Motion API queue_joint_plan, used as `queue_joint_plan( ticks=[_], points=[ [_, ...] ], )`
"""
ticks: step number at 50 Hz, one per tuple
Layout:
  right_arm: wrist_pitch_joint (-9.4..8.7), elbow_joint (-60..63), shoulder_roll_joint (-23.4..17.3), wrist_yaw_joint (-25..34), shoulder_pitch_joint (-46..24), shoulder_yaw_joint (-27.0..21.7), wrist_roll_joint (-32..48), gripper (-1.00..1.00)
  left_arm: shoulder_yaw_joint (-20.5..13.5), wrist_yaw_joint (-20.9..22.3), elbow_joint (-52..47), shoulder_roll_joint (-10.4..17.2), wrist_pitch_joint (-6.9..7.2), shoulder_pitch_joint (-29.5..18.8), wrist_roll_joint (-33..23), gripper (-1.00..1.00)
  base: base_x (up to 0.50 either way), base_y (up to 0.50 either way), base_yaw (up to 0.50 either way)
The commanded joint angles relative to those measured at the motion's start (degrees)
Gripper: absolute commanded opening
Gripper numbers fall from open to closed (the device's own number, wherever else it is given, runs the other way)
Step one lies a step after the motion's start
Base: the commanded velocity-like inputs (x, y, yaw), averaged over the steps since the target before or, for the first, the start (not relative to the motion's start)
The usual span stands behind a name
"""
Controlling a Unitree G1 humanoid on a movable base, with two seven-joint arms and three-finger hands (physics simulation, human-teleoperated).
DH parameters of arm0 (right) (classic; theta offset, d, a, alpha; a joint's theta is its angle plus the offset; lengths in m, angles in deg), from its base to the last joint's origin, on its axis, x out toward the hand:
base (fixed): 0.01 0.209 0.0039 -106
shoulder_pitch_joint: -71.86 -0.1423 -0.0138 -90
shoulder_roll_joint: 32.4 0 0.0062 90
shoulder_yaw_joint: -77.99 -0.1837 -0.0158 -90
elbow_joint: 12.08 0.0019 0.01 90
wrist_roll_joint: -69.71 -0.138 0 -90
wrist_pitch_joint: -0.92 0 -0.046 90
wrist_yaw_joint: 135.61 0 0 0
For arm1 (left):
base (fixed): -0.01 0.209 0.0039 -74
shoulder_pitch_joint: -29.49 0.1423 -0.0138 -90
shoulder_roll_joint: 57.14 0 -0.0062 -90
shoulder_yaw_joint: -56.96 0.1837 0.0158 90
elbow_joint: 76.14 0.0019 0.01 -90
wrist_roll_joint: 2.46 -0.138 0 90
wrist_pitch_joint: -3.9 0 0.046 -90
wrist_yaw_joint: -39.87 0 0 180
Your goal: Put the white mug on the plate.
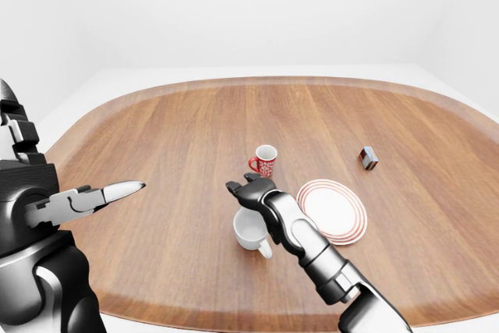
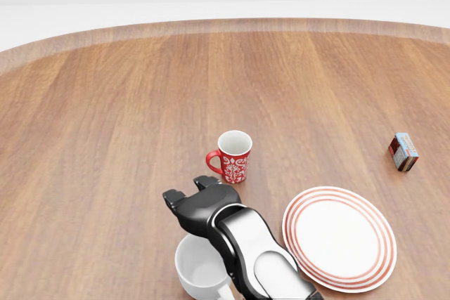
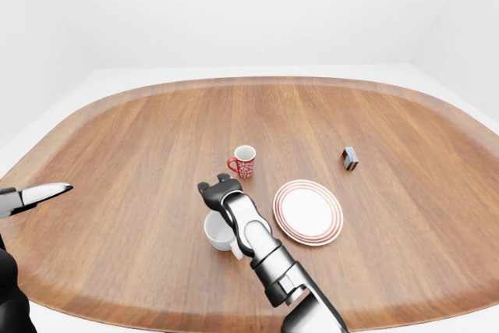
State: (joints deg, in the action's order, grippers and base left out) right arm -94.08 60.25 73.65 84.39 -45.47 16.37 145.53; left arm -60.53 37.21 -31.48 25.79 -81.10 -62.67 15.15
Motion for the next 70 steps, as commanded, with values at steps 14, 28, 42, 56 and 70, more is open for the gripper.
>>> queue_joint_plan(
  ticks=[14, 28, 42, 56, 70],
  points=[
    [0.00, -5.5, 7.9, 0.0, -0.5, -10.1, 10.2, 1.00, -0.1, 0.0, 0.4, 0.0, 0.00, 0.1, 0.3, 1.00, 0.00, 0.00, 0.00],
    [0.00, -4.9, 8.3, 0.0, 0.6, -7.3, 9.5, 1.00, 0.1, 0.1, 0.5, -0.3, 0.00, 0.4, 0.0, 1.00, 0.00, 0.00, 0.00],
    [0.00, -4.7, 9.4, 0.0, 1.0, -4.5, 8.6, 1.00, 0.2, 0.2, 0.4, -0.5, 0.00, 0.6, 0.0, 1.00, 0.00, 0.00, 0.00],
    [0.00, -6.1, 11.9, 0.0, 1.6, -9.6, 12.9, 1.00, 0.1, 0.1, 0.4, -0.3, 0.00, 0.3, 0.2, 1.00, 0.00, 0.00, 0.00],
    [0.00, -7.7, 12.4, 0.0, 2.4, -10.0, 13.3, 1.00, 0.4, 0.2, 1.3, -0.3, 0.00, 0.3, -0.1, 1.00, 0.00, 0.00, 0.00]
  ],
)
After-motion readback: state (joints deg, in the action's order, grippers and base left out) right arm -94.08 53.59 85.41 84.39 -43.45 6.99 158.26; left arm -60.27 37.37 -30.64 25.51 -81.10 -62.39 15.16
